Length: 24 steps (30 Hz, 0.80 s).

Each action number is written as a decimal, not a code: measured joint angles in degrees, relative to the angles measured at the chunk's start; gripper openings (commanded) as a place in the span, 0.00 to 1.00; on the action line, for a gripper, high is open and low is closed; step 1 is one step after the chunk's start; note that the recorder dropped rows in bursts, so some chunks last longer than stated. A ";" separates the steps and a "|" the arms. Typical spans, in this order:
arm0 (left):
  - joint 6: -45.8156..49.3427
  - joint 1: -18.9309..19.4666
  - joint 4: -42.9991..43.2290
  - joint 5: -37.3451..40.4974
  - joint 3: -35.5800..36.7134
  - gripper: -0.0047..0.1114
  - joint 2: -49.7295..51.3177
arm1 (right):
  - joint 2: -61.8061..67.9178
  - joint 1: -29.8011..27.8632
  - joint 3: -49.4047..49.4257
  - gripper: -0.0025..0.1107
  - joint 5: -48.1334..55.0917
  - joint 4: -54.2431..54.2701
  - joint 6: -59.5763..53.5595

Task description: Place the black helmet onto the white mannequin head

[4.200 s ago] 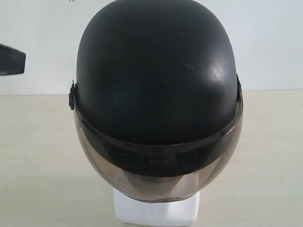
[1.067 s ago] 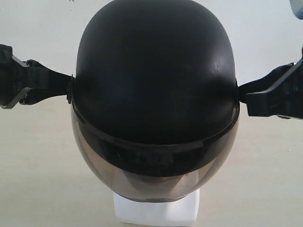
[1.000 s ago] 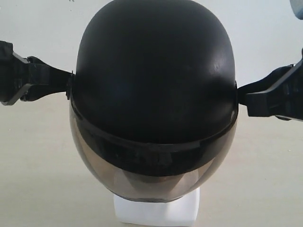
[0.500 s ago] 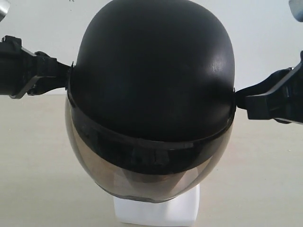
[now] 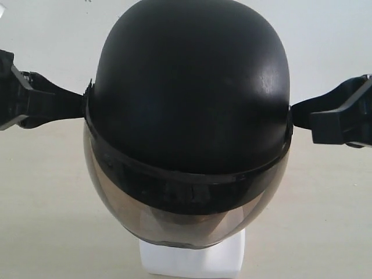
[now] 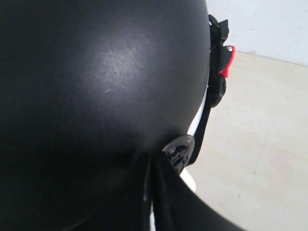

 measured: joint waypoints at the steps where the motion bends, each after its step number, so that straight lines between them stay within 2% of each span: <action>1: -0.41 0.00 0.35 0.12 0.00 0.08 -0.47 | 0.00 0.00 0.00 0.02 0.00 0.00 0.00; 24: -4.77 0.00 1.68 6.87 0.66 0.08 -2.32 | 0.00 0.00 0.00 0.02 -3.84 -0.09 0.00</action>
